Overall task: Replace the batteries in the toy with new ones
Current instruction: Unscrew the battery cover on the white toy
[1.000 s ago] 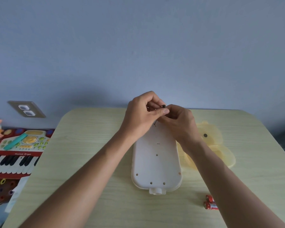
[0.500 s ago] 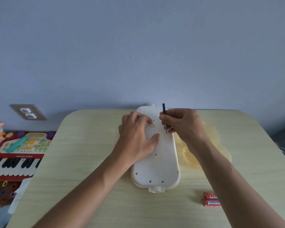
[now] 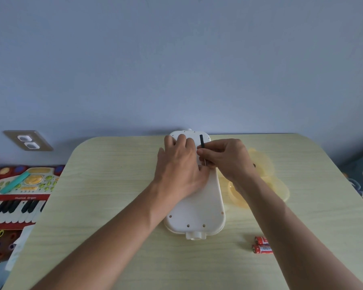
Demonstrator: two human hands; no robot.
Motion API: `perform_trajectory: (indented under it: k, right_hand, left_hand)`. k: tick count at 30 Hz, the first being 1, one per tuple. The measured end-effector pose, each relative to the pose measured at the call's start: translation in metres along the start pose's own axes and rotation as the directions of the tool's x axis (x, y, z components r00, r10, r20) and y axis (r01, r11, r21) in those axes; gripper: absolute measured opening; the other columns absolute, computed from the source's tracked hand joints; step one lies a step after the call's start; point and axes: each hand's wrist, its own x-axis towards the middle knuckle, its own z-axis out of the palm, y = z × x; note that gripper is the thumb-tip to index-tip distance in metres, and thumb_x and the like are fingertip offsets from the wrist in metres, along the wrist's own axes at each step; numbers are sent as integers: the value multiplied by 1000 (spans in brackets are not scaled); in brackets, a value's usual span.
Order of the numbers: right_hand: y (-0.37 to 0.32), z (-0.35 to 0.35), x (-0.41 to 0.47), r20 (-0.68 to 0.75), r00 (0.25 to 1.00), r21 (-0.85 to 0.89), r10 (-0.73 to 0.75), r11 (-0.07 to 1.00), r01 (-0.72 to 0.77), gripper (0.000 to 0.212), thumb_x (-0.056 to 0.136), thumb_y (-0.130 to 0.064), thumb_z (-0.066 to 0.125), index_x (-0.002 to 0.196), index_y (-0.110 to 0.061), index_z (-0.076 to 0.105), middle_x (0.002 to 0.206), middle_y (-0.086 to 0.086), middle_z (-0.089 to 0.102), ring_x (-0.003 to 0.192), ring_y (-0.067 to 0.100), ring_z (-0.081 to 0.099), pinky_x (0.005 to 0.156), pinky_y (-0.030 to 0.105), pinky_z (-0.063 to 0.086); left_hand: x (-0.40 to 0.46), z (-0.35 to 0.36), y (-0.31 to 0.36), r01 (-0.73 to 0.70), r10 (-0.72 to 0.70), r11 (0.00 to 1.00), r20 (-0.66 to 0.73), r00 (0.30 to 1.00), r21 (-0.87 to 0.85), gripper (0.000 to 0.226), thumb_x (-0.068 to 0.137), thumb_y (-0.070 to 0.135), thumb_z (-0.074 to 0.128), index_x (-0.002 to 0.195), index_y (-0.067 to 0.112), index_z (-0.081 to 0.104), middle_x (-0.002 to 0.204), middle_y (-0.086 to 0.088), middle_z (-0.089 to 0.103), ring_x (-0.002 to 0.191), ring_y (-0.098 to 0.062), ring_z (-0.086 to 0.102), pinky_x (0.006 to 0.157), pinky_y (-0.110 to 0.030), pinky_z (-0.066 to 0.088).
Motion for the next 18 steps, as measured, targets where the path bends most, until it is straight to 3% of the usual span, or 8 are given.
perform_trajectory:
  k: [3,7,12,15,18]
  right_hand:
    - [2,3,0,-30,999,-61,-15,998,13,3,81,-14,79,83,-15,82,73,9,77,59,13,62,68,36,57]
    - [3,5,-1,-64,997,-92,-30,995,24,3,80,-18,79,81,-19,82,73,5,78,61,12,64,75,43,60]
    - [4,5,-3,-82,996,-82,-37,996,31,3,81,-20,79,81,-21,81,72,1,78,68,19,73,77,40,59]
    - [4,6,-3,-75,997,-59,-22,998,18,3,81,-19,79,82,-22,80,71,0,78,59,8,68,74,34,60]
    - [4,6,-4,-74,997,-38,-26,999,23,4,82,-17,79,81,-21,79,69,2,78,56,8,67,72,34,61]
  left_hand:
    - [3,5,-3,8,-9,999,-38,999,-31,39,74,44,35,87,11,51,89,-5,48,92,-30,43,64,-41,47]
    - [2,6,-1,1,-6,998,-82,997,-66,48,70,45,23,84,9,51,87,-10,52,90,-30,43,66,-40,47]
    - [5,12,-7,-8,4,997,-57,998,-74,27,75,39,37,80,13,43,84,-4,44,89,-29,42,77,-42,47]
    - [5,14,-15,16,-16,969,2,1000,-246,36,74,43,47,89,10,45,96,-5,47,97,-29,39,85,-40,42]
    - [2,6,-26,27,13,891,84,996,-452,41,71,49,48,94,16,43,100,0,48,104,-26,39,86,-38,42]
